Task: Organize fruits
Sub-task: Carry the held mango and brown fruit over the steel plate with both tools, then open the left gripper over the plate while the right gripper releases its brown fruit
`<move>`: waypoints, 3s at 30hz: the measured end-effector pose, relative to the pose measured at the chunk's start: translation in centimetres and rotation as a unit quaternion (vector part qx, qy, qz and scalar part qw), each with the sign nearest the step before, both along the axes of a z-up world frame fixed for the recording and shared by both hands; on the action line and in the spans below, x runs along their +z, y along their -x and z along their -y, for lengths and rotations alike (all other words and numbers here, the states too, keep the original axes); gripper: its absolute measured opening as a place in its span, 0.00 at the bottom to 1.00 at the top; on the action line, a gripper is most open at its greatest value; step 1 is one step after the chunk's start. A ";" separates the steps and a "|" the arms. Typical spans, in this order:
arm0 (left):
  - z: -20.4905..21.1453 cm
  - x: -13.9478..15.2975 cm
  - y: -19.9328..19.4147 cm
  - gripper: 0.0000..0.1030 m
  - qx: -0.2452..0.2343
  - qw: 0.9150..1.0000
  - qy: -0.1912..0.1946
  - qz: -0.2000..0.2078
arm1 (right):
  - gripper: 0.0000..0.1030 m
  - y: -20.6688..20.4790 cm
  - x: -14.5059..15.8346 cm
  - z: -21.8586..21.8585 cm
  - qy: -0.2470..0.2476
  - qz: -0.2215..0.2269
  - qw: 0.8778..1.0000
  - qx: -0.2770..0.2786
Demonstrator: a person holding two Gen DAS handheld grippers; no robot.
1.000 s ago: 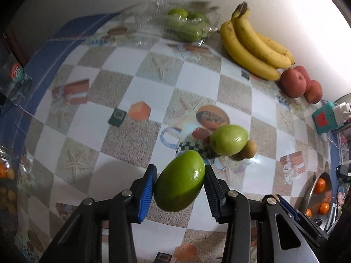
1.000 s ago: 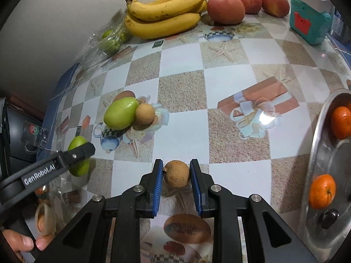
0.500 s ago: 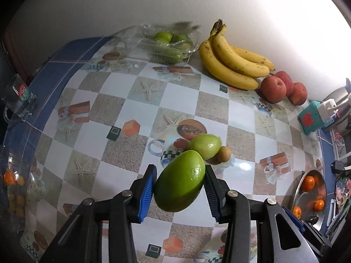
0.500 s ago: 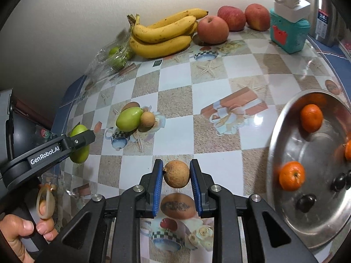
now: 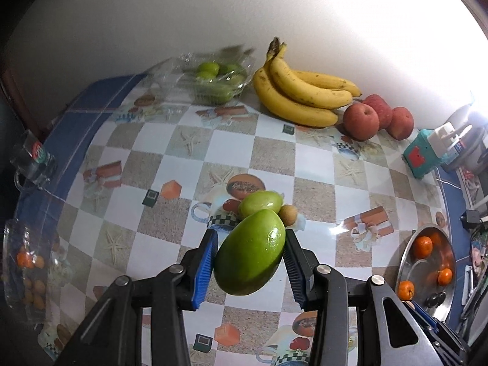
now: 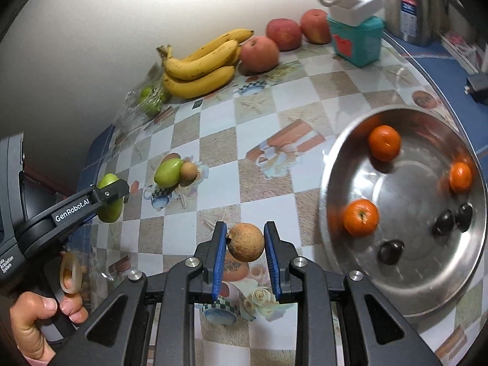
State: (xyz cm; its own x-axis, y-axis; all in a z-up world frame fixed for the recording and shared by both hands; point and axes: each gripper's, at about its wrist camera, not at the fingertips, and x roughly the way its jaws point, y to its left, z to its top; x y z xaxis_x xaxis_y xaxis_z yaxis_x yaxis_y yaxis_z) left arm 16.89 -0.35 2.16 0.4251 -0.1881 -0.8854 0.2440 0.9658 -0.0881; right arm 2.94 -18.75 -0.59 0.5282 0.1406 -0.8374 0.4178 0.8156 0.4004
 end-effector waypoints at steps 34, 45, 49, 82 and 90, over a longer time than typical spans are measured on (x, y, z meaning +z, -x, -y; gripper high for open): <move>10.1 -0.9 5.4 0.45 -0.100 0.994 0.025 -0.035 | 0.25 5.2 0.8 10.8 -0.037 0.016 0.992 -0.117; 13.6 -1.2 7.7 0.45 -0.152 0.988 0.020 -0.036 | 0.25 6.8 1.0 13.5 -0.040 0.019 0.987 -0.152; 14.9 -1.4 8.6 0.45 -0.174 0.984 0.015 -0.037 | 0.25 7.3 1.0 14.4 -0.042 0.020 0.985 -0.164; 22.1 -4.9 11.5 0.45 -0.259 0.966 0.017 0.007 | 0.25 6.1 -2.9 18.1 -0.040 0.032 0.984 -0.168; 22.7 -5.4 11.3 0.44 -0.261 0.965 0.012 0.007 | 0.25 5.4 -3.7 17.8 -0.033 0.021 0.986 -0.162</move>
State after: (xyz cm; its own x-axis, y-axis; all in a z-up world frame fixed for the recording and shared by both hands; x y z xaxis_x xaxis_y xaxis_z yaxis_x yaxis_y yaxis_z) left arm 5.54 -23.07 -3.19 0.2790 -0.4005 -0.8728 0.6976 0.7091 -0.1024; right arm -2.49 -36.57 -4.32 0.5881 0.0116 -0.8087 0.6342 0.6139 0.4700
